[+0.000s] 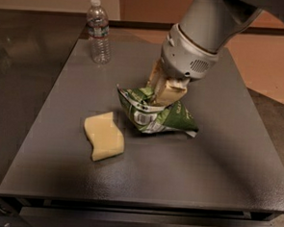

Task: Move green jalapeno chip bag near sponge

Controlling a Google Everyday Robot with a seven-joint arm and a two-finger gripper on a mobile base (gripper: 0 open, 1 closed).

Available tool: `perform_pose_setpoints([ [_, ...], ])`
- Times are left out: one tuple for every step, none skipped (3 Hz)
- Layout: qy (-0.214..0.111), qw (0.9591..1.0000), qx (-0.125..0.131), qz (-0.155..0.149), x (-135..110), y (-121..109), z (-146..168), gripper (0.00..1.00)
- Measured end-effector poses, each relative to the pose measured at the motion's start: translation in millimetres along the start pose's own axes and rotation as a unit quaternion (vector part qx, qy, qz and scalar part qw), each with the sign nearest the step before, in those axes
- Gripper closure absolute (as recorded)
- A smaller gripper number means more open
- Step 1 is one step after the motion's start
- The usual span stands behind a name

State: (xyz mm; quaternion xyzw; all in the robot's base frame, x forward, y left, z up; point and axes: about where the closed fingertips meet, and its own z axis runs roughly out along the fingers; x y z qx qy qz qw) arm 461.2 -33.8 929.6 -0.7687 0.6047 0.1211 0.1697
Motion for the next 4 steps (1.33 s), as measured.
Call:
perform_pose_setpoints([
  [-0.011, 0.9999, 0.0, -0.011, -9.9, -10.4, 7.4, 0.59],
  [-0.02, 0.9997, -0.001, -0.015, -12.3, -17.5, 13.8, 0.36],
  [-0.02, 0.9997, 0.001, -0.016, -13.6, -17.3, 13.3, 0.13],
  [-0.02, 0.9997, 0.002, -0.017, -14.9, -17.5, 13.0, 0.0],
])
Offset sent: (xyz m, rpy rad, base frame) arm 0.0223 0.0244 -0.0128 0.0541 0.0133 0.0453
